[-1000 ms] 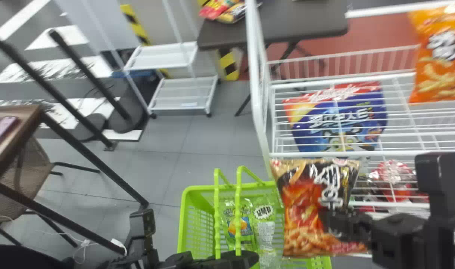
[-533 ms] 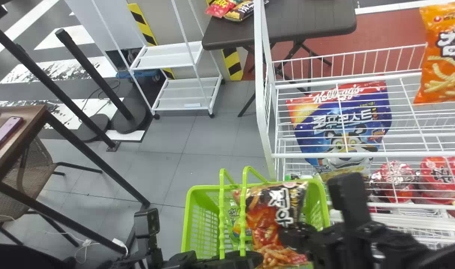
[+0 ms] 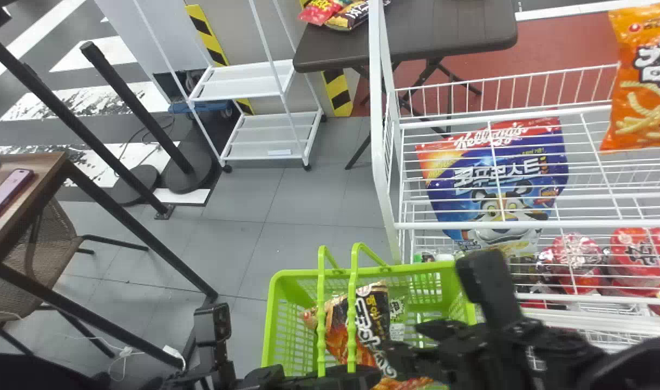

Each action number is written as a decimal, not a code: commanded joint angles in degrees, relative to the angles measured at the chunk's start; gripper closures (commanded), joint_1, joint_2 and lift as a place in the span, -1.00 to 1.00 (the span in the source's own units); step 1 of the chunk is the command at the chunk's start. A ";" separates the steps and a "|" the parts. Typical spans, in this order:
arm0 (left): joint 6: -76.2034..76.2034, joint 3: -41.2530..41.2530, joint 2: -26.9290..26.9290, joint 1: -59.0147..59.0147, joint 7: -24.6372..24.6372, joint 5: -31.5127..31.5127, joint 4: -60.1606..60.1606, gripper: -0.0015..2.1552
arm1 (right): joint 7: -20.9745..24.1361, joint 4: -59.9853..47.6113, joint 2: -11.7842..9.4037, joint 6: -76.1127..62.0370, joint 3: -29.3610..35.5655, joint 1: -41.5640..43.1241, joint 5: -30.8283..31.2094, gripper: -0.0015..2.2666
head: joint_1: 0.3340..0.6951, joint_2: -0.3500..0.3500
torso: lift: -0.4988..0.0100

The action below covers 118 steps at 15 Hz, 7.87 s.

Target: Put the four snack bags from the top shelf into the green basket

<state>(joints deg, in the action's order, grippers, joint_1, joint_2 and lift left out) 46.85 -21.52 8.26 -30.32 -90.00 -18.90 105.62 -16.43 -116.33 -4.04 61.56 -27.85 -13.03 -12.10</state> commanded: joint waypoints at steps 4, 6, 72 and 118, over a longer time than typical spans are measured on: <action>-0.13 0.42 0.09 0.17 -0.57 0.00 -0.15 0.99 | -1.33 -9.62 -0.70 0.63 21.97 -2.79 -0.38 -0.95 | 1.00 1.00 | 0.96; -0.13 0.51 0.09 0.17 -0.57 0.00 -0.06 0.99 | -1.33 -6.19 -0.70 -1.65 29.17 1.43 -0.12 -0.95 | 1.00 0.75 | 0.96; 1.28 1.21 0.00 -0.89 -0.57 -0.27 1.61 0.99 | -10.47 -9.88 -2.99 10.48 15.55 -1.74 -9.61 -0.96 | 1.00 1.00 | 0.96; 0.93 -0.72 -0.70 -1.24 -0.57 -0.35 0.29 0.99 | 1.31 -11.20 -2.81 -5.52 27.50 7.40 1.99 0.99 | 1.00 -0.17 | 0.96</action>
<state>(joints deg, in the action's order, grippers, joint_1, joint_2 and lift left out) 47.77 -22.25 7.57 -31.60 -90.00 -19.31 106.04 -14.54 -122.36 -6.82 53.87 1.19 -1.31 -6.57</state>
